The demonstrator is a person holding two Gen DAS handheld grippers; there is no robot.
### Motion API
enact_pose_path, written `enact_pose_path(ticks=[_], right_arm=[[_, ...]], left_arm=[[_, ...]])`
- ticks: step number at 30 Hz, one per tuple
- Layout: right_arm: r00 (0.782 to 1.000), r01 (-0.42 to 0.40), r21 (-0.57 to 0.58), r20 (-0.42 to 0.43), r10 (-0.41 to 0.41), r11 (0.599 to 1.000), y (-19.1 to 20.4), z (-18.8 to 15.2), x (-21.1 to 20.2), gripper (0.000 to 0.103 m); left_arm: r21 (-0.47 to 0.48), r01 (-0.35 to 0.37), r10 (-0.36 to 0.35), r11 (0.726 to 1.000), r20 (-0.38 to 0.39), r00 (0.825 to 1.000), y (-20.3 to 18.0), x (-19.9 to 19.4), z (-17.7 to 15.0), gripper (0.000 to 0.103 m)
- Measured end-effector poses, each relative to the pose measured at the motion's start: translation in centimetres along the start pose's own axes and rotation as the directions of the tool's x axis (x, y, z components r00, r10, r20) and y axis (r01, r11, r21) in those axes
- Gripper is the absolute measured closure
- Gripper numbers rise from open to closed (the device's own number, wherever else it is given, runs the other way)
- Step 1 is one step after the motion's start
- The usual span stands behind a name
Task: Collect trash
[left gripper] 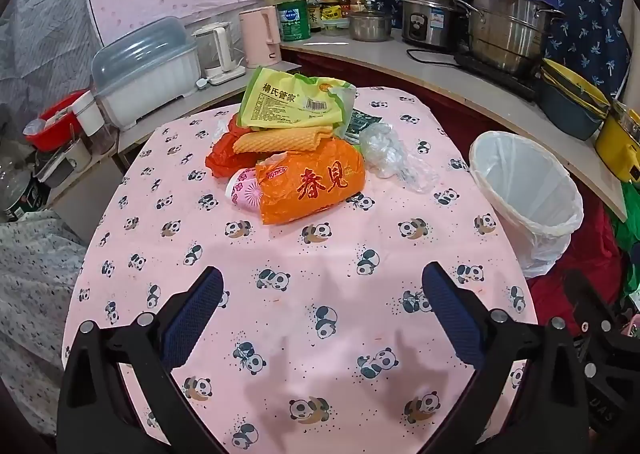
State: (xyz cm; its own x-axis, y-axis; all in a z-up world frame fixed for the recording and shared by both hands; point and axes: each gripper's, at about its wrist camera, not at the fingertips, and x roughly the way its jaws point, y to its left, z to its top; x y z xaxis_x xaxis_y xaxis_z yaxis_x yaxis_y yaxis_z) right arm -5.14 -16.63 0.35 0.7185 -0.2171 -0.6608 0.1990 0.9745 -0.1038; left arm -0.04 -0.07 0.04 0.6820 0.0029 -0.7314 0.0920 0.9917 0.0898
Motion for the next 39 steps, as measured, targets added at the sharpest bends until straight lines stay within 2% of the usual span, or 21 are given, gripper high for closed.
enact_pose_path(ticks=[3,5,7,10,29,39], right_arm=[[1.0,-0.006,0.006,0.005,0.006,1.0,0.0,-0.1,0.0,0.007],[1.0,-0.007,0.006,0.005,0.007,1.0,0.0,-0.2,0.0,0.007],[1.0,-0.002,0.0,0.009,0.002,1.0,0.1,-0.2,0.0,0.007],[1.0,-0.002,-0.01,0.011,0.002,1.0,0.7,0.3,-0.7,0.007],[1.0,0.0,-0.017,0.024,0.0,1.0,1.3,0.8,-0.7,0.007],[1.0,0.0,-0.027,0.023,0.0,1.0,1.5,1.3,-1.3,0.007]], left_arm=[[0.009,-0.005,0.005,1.0,0.021,1.0,-0.4,-0.3,0.0,0.008],[-0.03,0.015,-0.015,0.999,0.023,1.0,0.5,0.0,-0.3,0.008],[-0.035,0.022,-0.022,0.999,0.001,1.0,0.9,-0.1,-0.1,0.008],[-0.045,0.019,-0.018,0.999,0.012,1.0,1.2,-0.3,0.0,0.008],[-0.043,0.025,-0.023,0.999,0.048,0.999,1.6,-1.3,0.9,0.008],[-0.011,0.02,-0.019,1.0,0.082,0.996,1.1,-2.3,1.3,0.008]])
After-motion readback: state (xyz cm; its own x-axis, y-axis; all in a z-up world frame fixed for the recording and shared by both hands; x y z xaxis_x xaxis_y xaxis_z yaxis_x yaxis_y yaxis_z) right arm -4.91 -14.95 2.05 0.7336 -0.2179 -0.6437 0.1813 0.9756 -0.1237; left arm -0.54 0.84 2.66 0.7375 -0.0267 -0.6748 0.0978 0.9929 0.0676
